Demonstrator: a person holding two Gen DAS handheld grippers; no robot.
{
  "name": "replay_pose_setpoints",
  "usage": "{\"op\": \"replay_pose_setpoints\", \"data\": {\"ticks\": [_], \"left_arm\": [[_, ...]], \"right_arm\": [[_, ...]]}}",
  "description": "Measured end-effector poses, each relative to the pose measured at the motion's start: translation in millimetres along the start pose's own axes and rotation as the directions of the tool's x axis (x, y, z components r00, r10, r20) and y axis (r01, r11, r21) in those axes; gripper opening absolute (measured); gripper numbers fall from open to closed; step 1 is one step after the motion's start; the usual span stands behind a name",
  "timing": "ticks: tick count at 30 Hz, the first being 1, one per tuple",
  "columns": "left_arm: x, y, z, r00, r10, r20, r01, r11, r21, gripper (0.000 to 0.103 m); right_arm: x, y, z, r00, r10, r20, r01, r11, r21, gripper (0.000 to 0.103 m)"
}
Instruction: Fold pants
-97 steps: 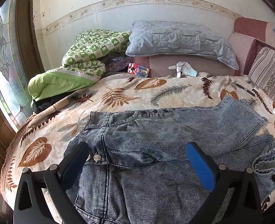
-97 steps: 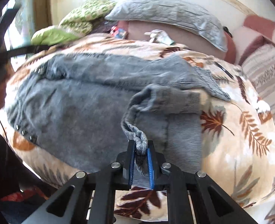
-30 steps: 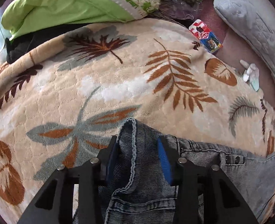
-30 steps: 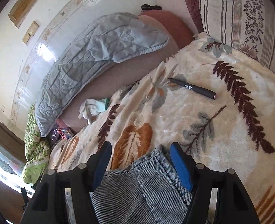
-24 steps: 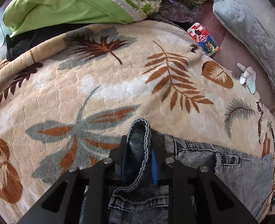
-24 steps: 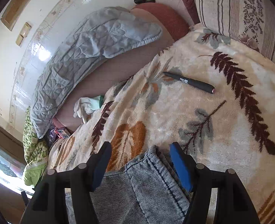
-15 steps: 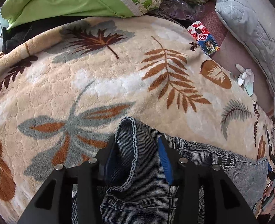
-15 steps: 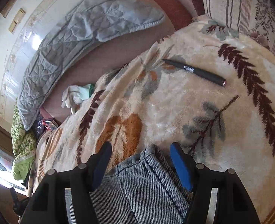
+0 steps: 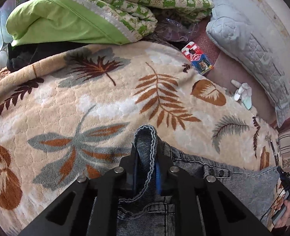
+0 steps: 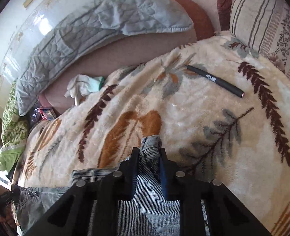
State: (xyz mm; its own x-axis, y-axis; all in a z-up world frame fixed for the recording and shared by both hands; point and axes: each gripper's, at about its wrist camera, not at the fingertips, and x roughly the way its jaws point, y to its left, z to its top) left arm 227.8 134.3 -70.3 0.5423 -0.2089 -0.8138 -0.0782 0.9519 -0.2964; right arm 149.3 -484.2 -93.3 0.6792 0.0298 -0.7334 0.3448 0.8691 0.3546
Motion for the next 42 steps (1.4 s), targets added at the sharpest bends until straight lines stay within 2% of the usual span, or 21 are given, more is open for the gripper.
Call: {"op": "replay_pose_setpoints", "data": {"ticks": [6,13,19,24,28,30,34,37,40,42], "left_arm": [[-51,-8,-7,0.991,-0.109,0.080,0.108,0.994,0.022,0.014],[-119,-6,-39,0.965,-0.201,0.170,0.187,0.978,0.092,0.014],[-169,16,-82,0.939,-0.264,0.222,0.240,0.962,0.128,0.014],[-196,49,-133,0.931,-0.279,0.236,0.257,0.959,0.116,0.014],[-200,71,-171,0.942,-0.266,0.206,0.249,0.963,0.106,0.014],[-196,81,-187,0.953,-0.252,0.166,0.238,0.966,0.100,0.014],[-183,97,-213,0.976,-0.210,0.054,0.203,0.974,0.105,0.015],[-180,111,-224,0.986,-0.164,-0.015,0.165,0.983,0.075,0.018],[-189,120,-227,0.994,-0.107,-0.024,0.108,0.992,0.069,0.022],[-203,122,-225,0.999,-0.027,0.027,0.025,0.996,0.087,0.022]], "right_arm": [[-65,7,-3,0.988,0.110,0.107,-0.114,0.993,0.031,0.020],[-135,-22,-19,0.963,0.185,0.196,-0.206,0.974,0.095,0.020],[-179,-43,-60,0.948,0.209,0.239,-0.246,0.960,0.135,0.020],[-213,-59,-98,0.936,0.229,0.266,-0.275,0.950,0.150,0.020],[-238,-82,-135,0.935,0.236,0.266,-0.284,0.945,0.162,0.020],[-244,-93,-152,0.946,0.236,0.223,-0.274,0.949,0.159,0.020],[-243,-114,-188,0.983,0.181,0.023,-0.182,0.976,0.122,0.020],[-246,-145,-205,0.983,0.163,-0.083,-0.147,0.973,0.176,0.020],[-266,-176,-204,0.989,0.145,-0.027,-0.133,0.957,0.258,0.021],[-278,-179,-196,0.994,0.106,0.021,-0.108,0.958,0.266,0.022]]}}
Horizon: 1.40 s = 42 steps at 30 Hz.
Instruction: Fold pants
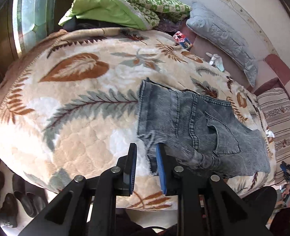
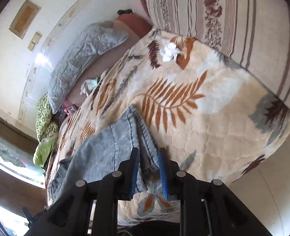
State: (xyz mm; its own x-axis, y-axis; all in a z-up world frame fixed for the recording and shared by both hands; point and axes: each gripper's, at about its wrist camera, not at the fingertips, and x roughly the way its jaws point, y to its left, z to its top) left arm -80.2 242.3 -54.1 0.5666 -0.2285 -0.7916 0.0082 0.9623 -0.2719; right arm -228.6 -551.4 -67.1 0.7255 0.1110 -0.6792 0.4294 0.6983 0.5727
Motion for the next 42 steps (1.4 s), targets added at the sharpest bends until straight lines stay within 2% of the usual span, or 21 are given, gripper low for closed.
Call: {"op": "replay_pose_setpoints", "data": {"ticks": [2,4,7,9,11,14,17,21,24,25,27,30,31,32,34,35,39,40,42], "left_arm": [[-14,1,5,0.995,0.087,0.047,-0.088,0.996,0.015,0.022],[-28,4,12,0.989,0.111,0.093,-0.111,0.994,-0.004,0.022],[-41,-10,20,0.989,0.030,0.143,-0.031,1.000,0.001,0.024],[-37,-32,24,0.989,-0.022,0.148,0.013,0.998,0.057,0.040],[-20,-58,29,0.991,-0.056,0.123,0.044,0.994,0.097,0.048],[18,-92,38,0.992,-0.120,0.045,0.113,0.985,0.127,0.048],[60,-123,47,0.983,-0.178,-0.045,0.183,0.974,0.137,0.049],[108,-148,45,0.984,-0.132,-0.121,0.154,0.968,0.196,0.049],[134,-142,38,0.983,-0.086,-0.162,0.118,0.972,0.202,0.049],[137,-140,38,0.982,-0.087,-0.169,0.120,0.974,0.193,0.049],[135,-144,40,0.986,-0.086,-0.143,0.115,0.972,0.206,0.050],[139,-149,37,0.992,-0.042,-0.123,0.070,0.968,0.240,0.050],[139,-152,37,0.994,-0.026,-0.111,0.054,0.966,0.253,0.050],[139,-155,36,0.995,-0.010,-0.098,0.036,0.963,0.268,0.050],[140,-158,38,0.997,0.013,-0.082,0.010,0.960,0.281,0.050],[141,-158,39,0.997,0.019,-0.080,0.004,0.961,0.278,0.050],[145,-156,46,0.997,0.032,-0.071,-0.013,0.968,0.250,0.049],[146,-154,49,0.997,0.032,-0.068,-0.015,0.972,0.235,0.047],[148,-152,55,0.998,0.046,-0.053,-0.034,0.978,0.205,0.035]], "right_arm": [[0,14,8,1.000,0.001,0.012,0.000,0.999,-0.032,0.024],[10,41,13,1.000,0.020,-0.016,-0.021,0.996,-0.084,0.024],[37,86,10,0.997,-0.003,-0.074,-0.013,0.979,-0.202,0.028],[56,106,6,0.995,-0.035,-0.091,0.010,0.967,-0.255,0.028],[72,109,7,0.994,-0.048,-0.099,0.021,0.967,-0.253,0.028],[92,97,17,0.992,-0.086,-0.094,0.064,0.975,-0.211,0.028],[104,79,30,0.990,-0.106,-0.096,0.090,0.984,-0.156,0.028],[120,64,36,0.985,-0.057,-0.162,0.042,0.994,-0.096,0.032],[136,62,34,0.976,-0.109,-0.189,0.087,0.989,-0.121,0.044],[140,60,34,0.975,-0.121,-0.187,0.098,0.987,-0.128,0.052],[145,57,34,0.978,-0.111,-0.177,0.090,0.988,-0.123,0.054],[146,63,30,0.986,-0.085,-0.141,0.064,0.987,-0.149,0.055],[148,71,26,0.985,-0.115,-0.132,0.087,0.976,-0.201,0.050],[152,80,21,0.980,-0.162,-0.119,0.125,0.955,-0.267,0.033],[160,97,12,0.957,-0.275,-0.091,0.222,0.899,-0.378,0.022],[160,102,11,0.952,-0.298,-0.071,0.245,0.880,-0.406,0.019],[140,111,29,0.954,-0.297,0.051,0.290,0.860,-0.420,0.015],[136,115,35,0.950,-0.304,0.075,0.306,0.854,-0.420,0.015],[131,119,46,0.942,-0.317,0.107,0.332,0.848,-0.413,0.015]]}}
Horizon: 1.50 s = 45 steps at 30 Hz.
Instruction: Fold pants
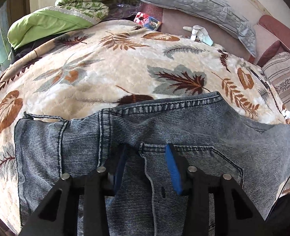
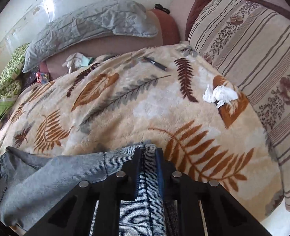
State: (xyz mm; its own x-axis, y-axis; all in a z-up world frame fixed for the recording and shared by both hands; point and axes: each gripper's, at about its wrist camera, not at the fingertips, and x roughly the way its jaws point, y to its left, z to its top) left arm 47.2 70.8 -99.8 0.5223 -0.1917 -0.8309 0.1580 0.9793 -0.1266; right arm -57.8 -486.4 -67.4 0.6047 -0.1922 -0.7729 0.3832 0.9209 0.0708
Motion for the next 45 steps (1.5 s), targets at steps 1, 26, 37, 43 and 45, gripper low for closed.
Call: {"op": "replay_pose_setpoints", "data": {"ticks": [1,26,37,43,45], "left_arm": [[0,3,3,1.000,0.012,0.009,-0.012,1.000,-0.016,0.033],[-39,-23,-22,0.993,-0.022,0.115,-0.003,0.977,0.214,0.055],[-39,-25,-31,0.995,-0.017,0.101,-0.012,0.961,0.277,0.057],[-36,-22,-30,0.996,-0.020,0.081,0.000,0.971,0.240,0.057],[-37,-23,-30,0.996,-0.018,0.083,-0.003,0.971,0.239,0.057]], "right_arm": [[-2,-2,4,1.000,-0.019,0.017,0.019,1.000,0.009,0.014],[52,282,-26,0.754,0.520,-0.402,-0.616,0.772,-0.158,0.075],[75,315,-37,0.819,0.399,-0.412,-0.540,0.778,-0.322,0.019],[46,322,-49,0.814,0.428,-0.392,-0.572,0.708,-0.414,0.010],[34,333,-58,0.808,0.434,-0.398,-0.586,0.660,-0.470,0.010]]}}
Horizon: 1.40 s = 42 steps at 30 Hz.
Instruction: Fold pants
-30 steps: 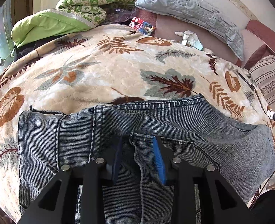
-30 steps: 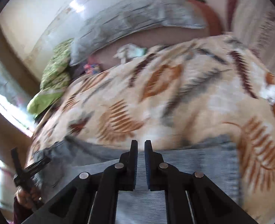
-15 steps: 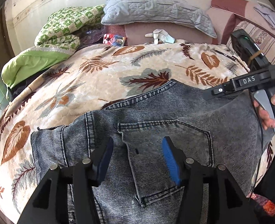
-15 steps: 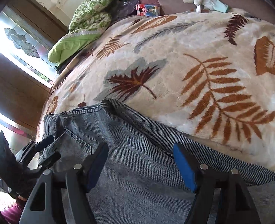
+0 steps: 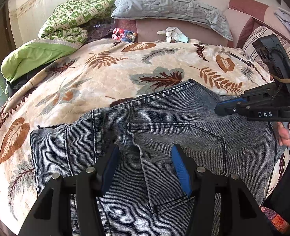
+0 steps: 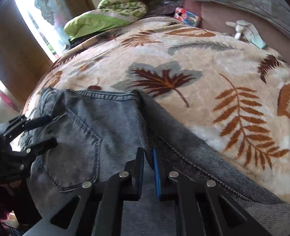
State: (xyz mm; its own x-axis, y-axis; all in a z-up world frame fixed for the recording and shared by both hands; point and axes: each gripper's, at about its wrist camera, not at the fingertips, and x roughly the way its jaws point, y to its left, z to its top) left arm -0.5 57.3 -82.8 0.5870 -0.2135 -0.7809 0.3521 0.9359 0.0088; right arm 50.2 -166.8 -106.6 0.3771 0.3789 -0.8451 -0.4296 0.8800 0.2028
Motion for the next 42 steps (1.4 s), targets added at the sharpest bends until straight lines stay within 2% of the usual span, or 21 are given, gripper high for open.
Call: {"op": "replay_pose_setpoints", "data": {"ticks": [1,3,4,7,10,15,22,26,29,30,32,33,36,38,42], "left_arm": [[0,0,0,1.000,0.002,-0.001,-0.002,1.000,0.000,0.057],[-1,-1,0,1.000,0.003,-0.001,-0.003,1.000,0.002,0.057],[-1,-1,-1,1.000,0.002,0.001,-0.003,1.000,0.004,0.057],[-2,0,-1,1.000,0.006,0.004,-0.006,1.000,0.004,0.057],[-1,1,-1,1.000,0.005,-0.003,-0.005,1.000,-0.006,0.057],[-1,-2,-1,1.000,0.013,-0.004,-0.013,1.000,0.003,0.057],[-2,-2,-1,1.000,0.014,-0.005,-0.014,1.000,0.004,0.057],[-7,0,-5,1.000,0.012,0.003,-0.012,1.000,0.016,0.057],[-9,5,-6,1.000,0.014,0.005,-0.014,1.000,0.005,0.057],[-10,7,-7,1.000,0.014,0.005,-0.014,1.000,-0.002,0.057],[-10,11,-8,1.000,0.017,0.004,-0.017,1.000,-0.014,0.057],[-10,12,-8,1.000,0.018,0.003,-0.017,1.000,-0.018,0.057],[-10,14,-9,1.000,0.021,0.001,-0.021,1.000,-0.022,0.057],[-11,14,-9,1.000,0.022,0.004,-0.022,1.000,-0.020,0.057],[-12,16,-10,1.000,0.023,0.007,-0.023,1.000,-0.019,0.057]], "right_arm": [[3,3,0,1.000,-0.001,-0.009,0.001,1.000,-0.019,0.010],[13,2,0,0.998,-0.067,-0.013,0.067,0.998,-0.010,0.010],[16,-3,0,0.998,-0.060,-0.019,0.060,0.998,0.008,0.010],[10,-6,2,0.996,-0.089,0.021,0.089,0.996,0.012,0.010],[18,-4,2,0.999,-0.041,-0.007,0.042,0.999,0.020,0.010],[21,-6,9,0.999,-0.035,0.005,0.035,0.998,0.056,0.011],[33,19,17,0.990,-0.141,-0.013,0.139,0.986,-0.087,0.014],[35,17,22,0.988,-0.156,0.000,0.156,0.984,-0.083,0.012],[38,32,23,0.967,-0.255,0.013,0.254,0.955,-0.156,0.005],[39,39,23,0.952,-0.305,0.033,0.306,0.932,-0.194,0.004],[41,52,23,0.900,-0.424,0.101,0.435,0.859,-0.268,0.003],[42,54,24,0.887,-0.447,0.117,0.461,0.842,-0.282,0.003],[45,44,33,0.885,-0.453,0.111,0.466,0.854,-0.231,0.002],[43,34,42,0.859,-0.496,0.128,0.512,0.836,-0.195,0.000],[28,5,58,0.907,-0.405,0.114,0.413,0.909,-0.060,0.000]]}}
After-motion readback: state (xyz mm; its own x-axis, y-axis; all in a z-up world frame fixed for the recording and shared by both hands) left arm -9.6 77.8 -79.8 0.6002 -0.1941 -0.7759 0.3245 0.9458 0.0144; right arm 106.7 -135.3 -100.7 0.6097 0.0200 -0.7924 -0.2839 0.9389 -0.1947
